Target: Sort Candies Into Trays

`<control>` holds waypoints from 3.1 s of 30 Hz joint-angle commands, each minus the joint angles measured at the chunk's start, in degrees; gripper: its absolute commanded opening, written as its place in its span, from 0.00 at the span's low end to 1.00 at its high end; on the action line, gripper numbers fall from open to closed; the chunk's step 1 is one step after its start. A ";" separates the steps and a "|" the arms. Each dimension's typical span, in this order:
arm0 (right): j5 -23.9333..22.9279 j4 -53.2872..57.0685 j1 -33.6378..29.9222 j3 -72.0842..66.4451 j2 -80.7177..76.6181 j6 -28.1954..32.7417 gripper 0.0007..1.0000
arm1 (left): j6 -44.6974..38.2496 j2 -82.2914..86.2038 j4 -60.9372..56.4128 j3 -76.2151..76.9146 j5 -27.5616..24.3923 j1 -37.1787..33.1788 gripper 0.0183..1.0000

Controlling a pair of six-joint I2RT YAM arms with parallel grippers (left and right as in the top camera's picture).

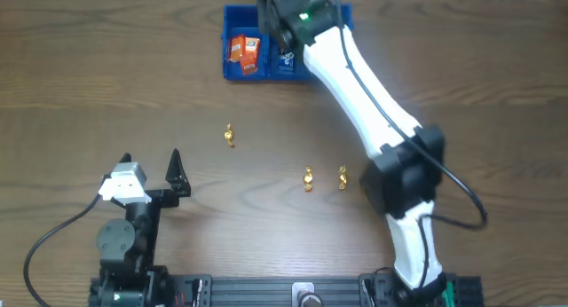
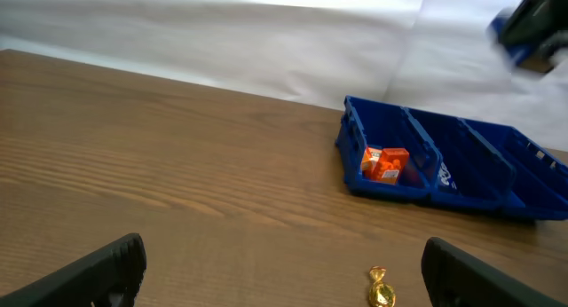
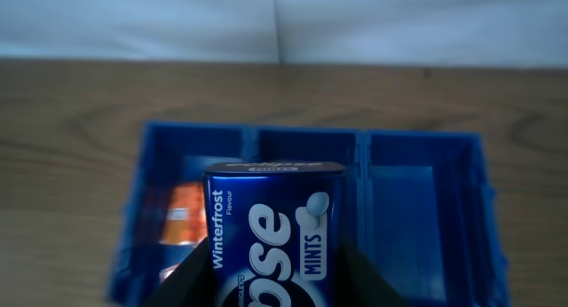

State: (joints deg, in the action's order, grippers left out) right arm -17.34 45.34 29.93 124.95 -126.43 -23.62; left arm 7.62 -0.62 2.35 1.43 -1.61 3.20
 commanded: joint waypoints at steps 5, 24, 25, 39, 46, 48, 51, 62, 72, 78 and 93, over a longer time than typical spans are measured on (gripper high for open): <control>2.91 -0.44 -3.17 1.22 -7.89 -0.33 0.30 | -0.35 0.33 2.14 -1.14 0.52 -0.28 1.00; 4.61 -3.82 -3.43 1.25 -9.64 -0.33 0.69 | -0.35 0.33 2.14 -1.14 0.52 -0.28 1.00; 4.61 -3.65 -3.43 1.25 -9.01 -0.33 0.69 | -0.35 0.33 2.14 -1.14 0.52 -0.28 1.00; 3.91 12.87 13.88 -1.97 2.40 -5.01 0.69 | -0.35 0.33 2.14 -1.14 0.52 -0.28 1.00; 7.17 11.65 18.03 -12.44 -2.12 -12.68 0.69 | -0.35 0.33 2.14 -1.14 0.52 -0.28 1.00; 8.48 10.56 18.71 -13.16 -4.48 -13.00 0.69 | -0.35 0.33 2.14 -1.14 0.52 -0.28 1.00; 8.48 10.05 20.00 -13.16 -7.50 -15.06 0.69 | -0.35 0.33 2.14 -1.14 0.52 -0.28 1.00; 9.53 7.82 20.79 -13.25 -10.23 -17.11 0.60 | -0.35 0.33 2.12 -1.14 0.52 -0.28 1.00; 9.49 5.22 20.57 -13.25 -13.18 -20.13 0.44 | -0.35 0.33 2.14 -1.14 0.52 -0.28 1.00; 9.51 5.75 20.57 -13.25 -13.18 -20.17 0.20 | -0.35 0.33 2.14 -1.14 0.52 -0.28 1.00; -1.49 7.91 9.03 -13.25 10.49 -7.82 0.14 | -0.35 0.33 2.14 -1.14 0.52 -0.28 1.00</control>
State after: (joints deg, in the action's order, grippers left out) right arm -13.26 54.59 46.11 110.78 -123.37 -38.28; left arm 7.62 -0.62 2.35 1.43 -1.61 3.18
